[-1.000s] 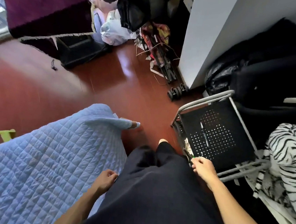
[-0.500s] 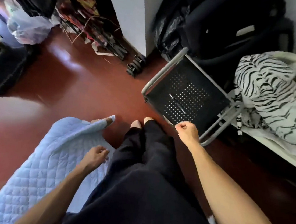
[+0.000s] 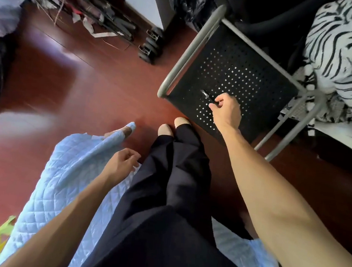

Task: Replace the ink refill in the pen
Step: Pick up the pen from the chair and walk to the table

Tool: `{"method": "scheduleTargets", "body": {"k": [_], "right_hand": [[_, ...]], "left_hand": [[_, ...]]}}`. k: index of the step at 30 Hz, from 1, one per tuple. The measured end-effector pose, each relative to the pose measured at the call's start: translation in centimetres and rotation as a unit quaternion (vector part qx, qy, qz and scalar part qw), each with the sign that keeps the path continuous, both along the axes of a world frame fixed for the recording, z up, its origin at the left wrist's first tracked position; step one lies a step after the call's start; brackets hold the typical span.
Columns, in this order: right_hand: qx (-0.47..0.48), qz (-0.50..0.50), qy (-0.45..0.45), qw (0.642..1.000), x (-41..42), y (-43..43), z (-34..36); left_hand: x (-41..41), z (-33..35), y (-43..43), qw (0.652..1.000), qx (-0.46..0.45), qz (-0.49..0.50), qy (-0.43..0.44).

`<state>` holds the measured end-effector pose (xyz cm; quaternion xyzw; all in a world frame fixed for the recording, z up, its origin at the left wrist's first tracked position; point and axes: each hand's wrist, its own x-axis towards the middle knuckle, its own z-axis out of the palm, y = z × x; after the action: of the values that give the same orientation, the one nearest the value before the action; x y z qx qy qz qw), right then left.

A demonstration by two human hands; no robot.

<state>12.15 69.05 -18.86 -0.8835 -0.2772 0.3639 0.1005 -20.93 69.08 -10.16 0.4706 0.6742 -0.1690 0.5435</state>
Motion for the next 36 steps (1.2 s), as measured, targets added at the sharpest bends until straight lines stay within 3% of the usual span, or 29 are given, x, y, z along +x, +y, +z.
{"method": "scheduleTargets", "body": {"k": [14,21,29,33,36], "right_hand": [[-0.052,0.016,0.0,0.999,0.4,1.5,-2.1],[-0.015,0.005,0.071,0.997,0.5,-0.2,4.2],[0.04,0.073,0.219,0.972,-2.4,-2.4,15.6],[0.035,0.115,0.262,0.958,-4.9,-2.3,18.5],[0.026,0.149,0.283,0.947,-7.1,-1.5,19.2]], "left_hand": [[0.3,-0.2,-0.5,1.0,-0.013,0.017,0.01],[-0.4,3.9,-1.4,0.999,0.011,0.046,0.005],[-1.2,9.1,-3.9,0.983,0.069,0.167,-0.034],[-2.6,10.5,-6.1,0.962,0.084,0.255,-0.04],[-4.1,11.2,-7.9,0.928,0.085,0.36,-0.045]]}}
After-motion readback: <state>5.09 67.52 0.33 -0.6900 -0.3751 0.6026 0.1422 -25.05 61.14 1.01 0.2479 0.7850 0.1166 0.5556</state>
